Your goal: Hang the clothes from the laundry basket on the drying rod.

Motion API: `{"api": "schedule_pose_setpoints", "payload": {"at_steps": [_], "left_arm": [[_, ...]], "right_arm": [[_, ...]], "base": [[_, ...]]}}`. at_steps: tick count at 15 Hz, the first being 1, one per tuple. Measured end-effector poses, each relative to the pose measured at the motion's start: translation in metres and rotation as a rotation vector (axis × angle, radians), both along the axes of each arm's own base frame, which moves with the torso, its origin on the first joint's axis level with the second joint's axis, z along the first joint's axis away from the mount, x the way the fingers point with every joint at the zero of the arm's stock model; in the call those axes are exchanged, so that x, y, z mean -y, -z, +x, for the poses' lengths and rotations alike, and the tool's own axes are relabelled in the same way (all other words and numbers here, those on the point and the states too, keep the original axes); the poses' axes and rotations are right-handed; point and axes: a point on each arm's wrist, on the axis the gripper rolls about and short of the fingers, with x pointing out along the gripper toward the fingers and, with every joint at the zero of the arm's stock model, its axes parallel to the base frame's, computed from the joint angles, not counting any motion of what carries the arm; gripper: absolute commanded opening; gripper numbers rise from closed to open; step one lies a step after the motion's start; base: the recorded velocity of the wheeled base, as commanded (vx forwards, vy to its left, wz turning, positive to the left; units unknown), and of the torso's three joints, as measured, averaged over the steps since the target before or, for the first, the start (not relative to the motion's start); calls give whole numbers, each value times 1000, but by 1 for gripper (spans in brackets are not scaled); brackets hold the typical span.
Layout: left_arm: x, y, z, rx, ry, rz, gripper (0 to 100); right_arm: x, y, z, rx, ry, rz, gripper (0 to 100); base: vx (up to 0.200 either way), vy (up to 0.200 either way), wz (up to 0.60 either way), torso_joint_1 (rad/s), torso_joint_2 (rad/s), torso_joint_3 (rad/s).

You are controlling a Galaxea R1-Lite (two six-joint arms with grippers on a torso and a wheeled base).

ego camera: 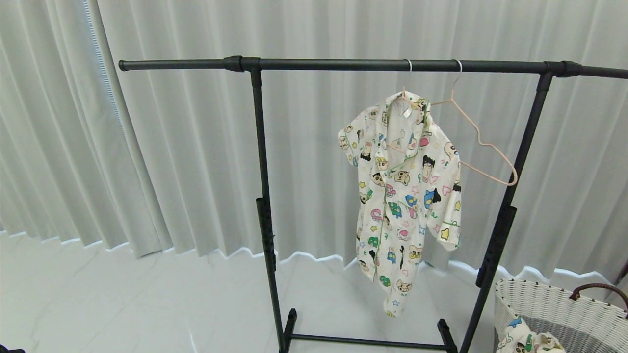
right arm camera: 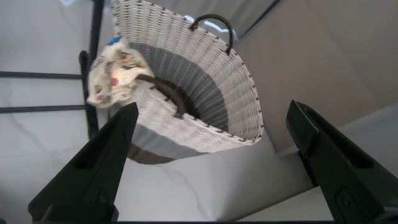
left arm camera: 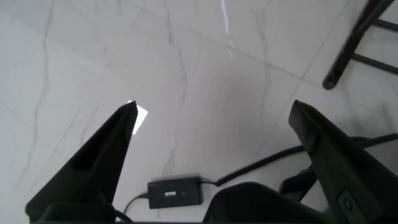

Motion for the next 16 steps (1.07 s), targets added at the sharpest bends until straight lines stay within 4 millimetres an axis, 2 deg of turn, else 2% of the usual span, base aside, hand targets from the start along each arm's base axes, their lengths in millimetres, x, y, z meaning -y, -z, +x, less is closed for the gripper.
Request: {"api": "schedule_pose_setpoints", "payload": {"at_steps": [5, 10, 14, 16], "left_arm": [[0, 0, 0, 2, 8, 0, 100], [2, 0, 0, 4, 47, 0, 100], [3, 0, 0, 7, 62, 0, 100], [3, 0, 0, 6, 66, 1, 100]], "right_arm": [[0, 0, 0, 3, 2, 6, 100], [-1, 0, 0, 13, -31, 23, 100], [-3, 1, 2, 25, -83, 110, 100], [-3, 2, 5, -5, -103, 131, 100]], "base": [[0, -200, 0, 2, 0, -2], [200, 0, 0, 2, 0, 3], [200, 0, 0, 2, 4, -1], [0, 0, 0, 0, 0, 0]]}}
